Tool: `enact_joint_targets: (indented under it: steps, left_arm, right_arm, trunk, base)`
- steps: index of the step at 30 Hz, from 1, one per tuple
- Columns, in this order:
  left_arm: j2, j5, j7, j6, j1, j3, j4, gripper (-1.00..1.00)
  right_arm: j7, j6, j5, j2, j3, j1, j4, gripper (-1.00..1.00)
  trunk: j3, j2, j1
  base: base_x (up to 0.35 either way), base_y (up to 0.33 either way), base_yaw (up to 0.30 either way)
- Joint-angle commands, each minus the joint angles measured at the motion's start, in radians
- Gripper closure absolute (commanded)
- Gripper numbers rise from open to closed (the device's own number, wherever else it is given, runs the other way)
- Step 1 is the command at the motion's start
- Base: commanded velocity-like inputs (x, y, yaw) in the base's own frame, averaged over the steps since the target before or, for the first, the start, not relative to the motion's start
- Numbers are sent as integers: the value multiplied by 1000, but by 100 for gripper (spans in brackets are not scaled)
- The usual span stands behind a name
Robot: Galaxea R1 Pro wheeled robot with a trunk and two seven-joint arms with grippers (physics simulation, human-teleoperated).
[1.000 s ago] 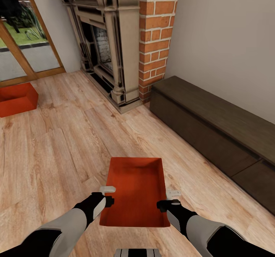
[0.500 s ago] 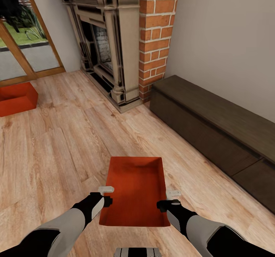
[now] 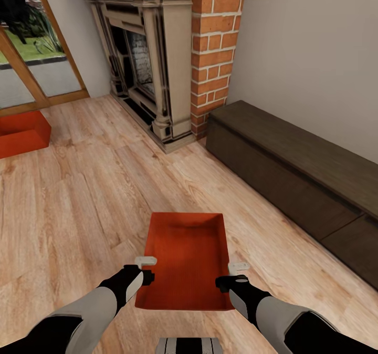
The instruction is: Move the two storage containers from the living room to the garage. In the garage, place one container on the floor and stack the other container on top of it (either order is fine).
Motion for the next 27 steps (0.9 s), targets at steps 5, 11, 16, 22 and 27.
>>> enact_joint_targets:
  steps: [5,11,16,22,27]
  left_arm:
    - [0,4,4,5,0,-1,-2,-100]
    - [0,4,4,5,-1,-1,-2,-100]
    - [0,4,4,5,0,-1,-2,-100]
    - [0,4,4,5,0,-1,-2,-100]
    - [0,4,4,5,0,-1,-2,-100]
  right_arm:
    - [-5,4,-8,0,8,0,-1,-100]
    - [-5,4,-8,-1,9,0,-1,-100]
    - [-5,4,-10,-1,9,0,-1,-100]
    - [-5,4,-12,-2,9,0,-1,-100]
    - [-5,4,-12,-2,9,0,-2,-100]
  trunk:
    - [-1,0,0]
    - [-1,0,0]
    - [-1,0,0]
    - [-4,-7,4]
    - [-19,-42,23]
  base:
    - [0,0,0]
    - [0,0,0]
    - [0,0,0]
    - [0,0,0]
    - [0,0,0]
